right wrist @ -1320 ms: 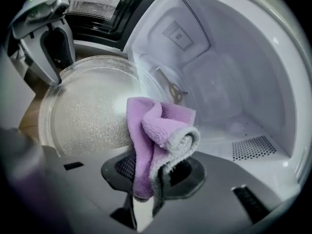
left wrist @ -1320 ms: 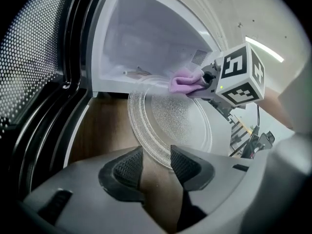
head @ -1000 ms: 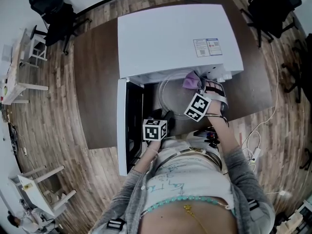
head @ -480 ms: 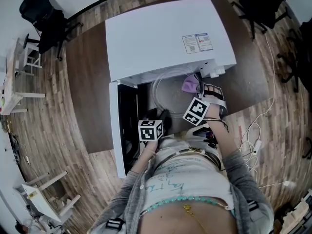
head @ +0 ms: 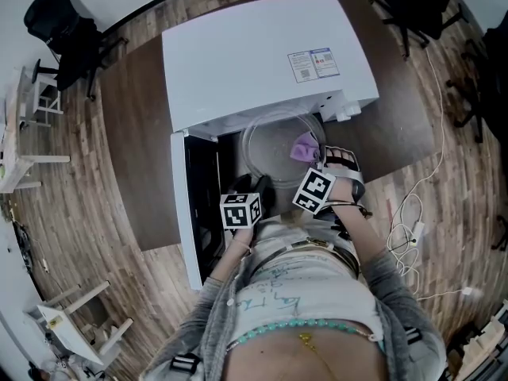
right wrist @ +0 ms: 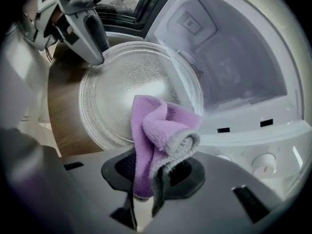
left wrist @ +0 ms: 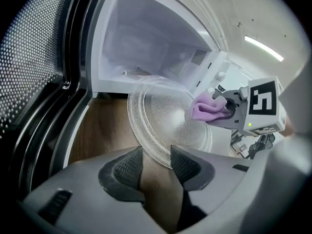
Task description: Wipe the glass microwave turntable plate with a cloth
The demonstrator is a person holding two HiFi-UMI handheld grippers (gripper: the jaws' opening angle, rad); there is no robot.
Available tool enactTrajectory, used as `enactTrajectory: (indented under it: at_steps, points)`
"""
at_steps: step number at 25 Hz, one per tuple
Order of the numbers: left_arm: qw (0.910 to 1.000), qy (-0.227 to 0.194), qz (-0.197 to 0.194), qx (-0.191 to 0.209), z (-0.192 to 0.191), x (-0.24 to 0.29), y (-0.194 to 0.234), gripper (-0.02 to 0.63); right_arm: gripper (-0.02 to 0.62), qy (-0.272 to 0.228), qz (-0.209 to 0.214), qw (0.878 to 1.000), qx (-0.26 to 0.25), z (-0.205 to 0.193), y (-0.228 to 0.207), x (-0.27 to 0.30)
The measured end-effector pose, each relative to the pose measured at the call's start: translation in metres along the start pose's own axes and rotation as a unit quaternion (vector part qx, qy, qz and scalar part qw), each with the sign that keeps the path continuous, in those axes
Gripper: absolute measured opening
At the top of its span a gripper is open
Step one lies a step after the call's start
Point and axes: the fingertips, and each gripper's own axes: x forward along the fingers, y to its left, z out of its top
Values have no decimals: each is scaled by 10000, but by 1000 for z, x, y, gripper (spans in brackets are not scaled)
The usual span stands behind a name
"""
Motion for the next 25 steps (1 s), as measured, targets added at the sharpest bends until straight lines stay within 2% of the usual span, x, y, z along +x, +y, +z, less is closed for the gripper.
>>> enactTrajectory:
  at_steps: [13,19,25]
  points:
    - [10000,-13,1,-5,0,0,0,192,115,-48,509,9986,-145,17,37,-12]
    - [10000,-21,30,-30,0,0,-1,192,114,-174,786,9965,-219,35,46,-15]
    - [10000,-52,52,-46,0,0,-1,192,115,-410,925,9936,-507,59,59,-21]
